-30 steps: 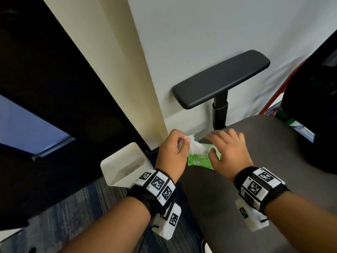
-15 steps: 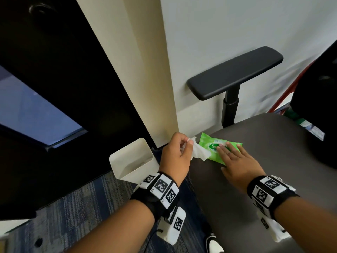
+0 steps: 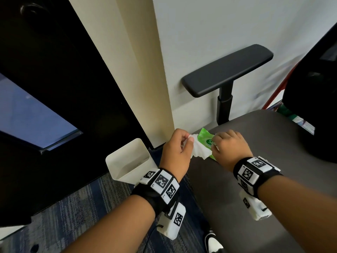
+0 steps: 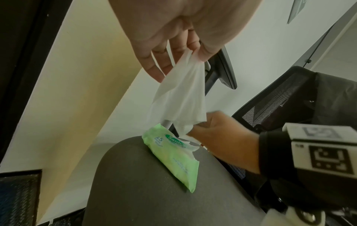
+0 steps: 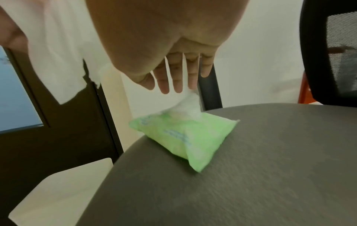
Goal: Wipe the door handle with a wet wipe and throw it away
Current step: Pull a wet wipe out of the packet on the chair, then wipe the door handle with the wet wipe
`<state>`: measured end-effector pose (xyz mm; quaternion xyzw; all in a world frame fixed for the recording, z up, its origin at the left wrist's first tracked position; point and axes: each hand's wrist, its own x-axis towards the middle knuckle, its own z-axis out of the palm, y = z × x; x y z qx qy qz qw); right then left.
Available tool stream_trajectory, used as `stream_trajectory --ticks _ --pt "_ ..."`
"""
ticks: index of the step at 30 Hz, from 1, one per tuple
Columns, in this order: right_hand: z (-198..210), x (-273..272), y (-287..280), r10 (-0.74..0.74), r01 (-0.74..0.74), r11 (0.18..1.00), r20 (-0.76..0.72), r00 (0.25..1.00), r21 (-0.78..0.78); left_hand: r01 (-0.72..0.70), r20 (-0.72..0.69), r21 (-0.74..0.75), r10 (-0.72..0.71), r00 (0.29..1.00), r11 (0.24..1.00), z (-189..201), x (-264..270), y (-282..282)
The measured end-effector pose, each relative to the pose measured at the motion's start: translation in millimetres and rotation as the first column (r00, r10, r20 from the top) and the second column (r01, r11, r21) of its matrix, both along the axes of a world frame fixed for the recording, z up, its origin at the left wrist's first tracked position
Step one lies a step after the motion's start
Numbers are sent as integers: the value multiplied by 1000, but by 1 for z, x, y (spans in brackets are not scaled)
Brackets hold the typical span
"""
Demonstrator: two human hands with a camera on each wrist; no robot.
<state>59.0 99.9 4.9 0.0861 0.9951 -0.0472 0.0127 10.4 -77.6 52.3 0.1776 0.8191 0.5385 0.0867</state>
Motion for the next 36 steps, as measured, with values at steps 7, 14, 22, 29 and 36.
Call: stream_trajectory --ticks 7,14,22,29,36 --pt "36 -17 -31 57 -63 997 103 993 52 -29 32 -4 29 999 1000 1 0 -6" --pt "78 -20 -60 126 -76 890 83 989 -450 -69 -6 -30 69 998 997 29 -5 -32" --pt "171 -36 -110 118 -221 680 -194 974 -699 -53 -103 72 60 993 996 110 -11 -80" --pt "274 -58 -161 212 -358 727 -304 929 -586 -43 -265 161 85 961 986 210 -23 -134" --pt "382 -71 -215 308 -459 750 -362 880 -477 -40 -389 208 120 913 977 311 -31 -192"
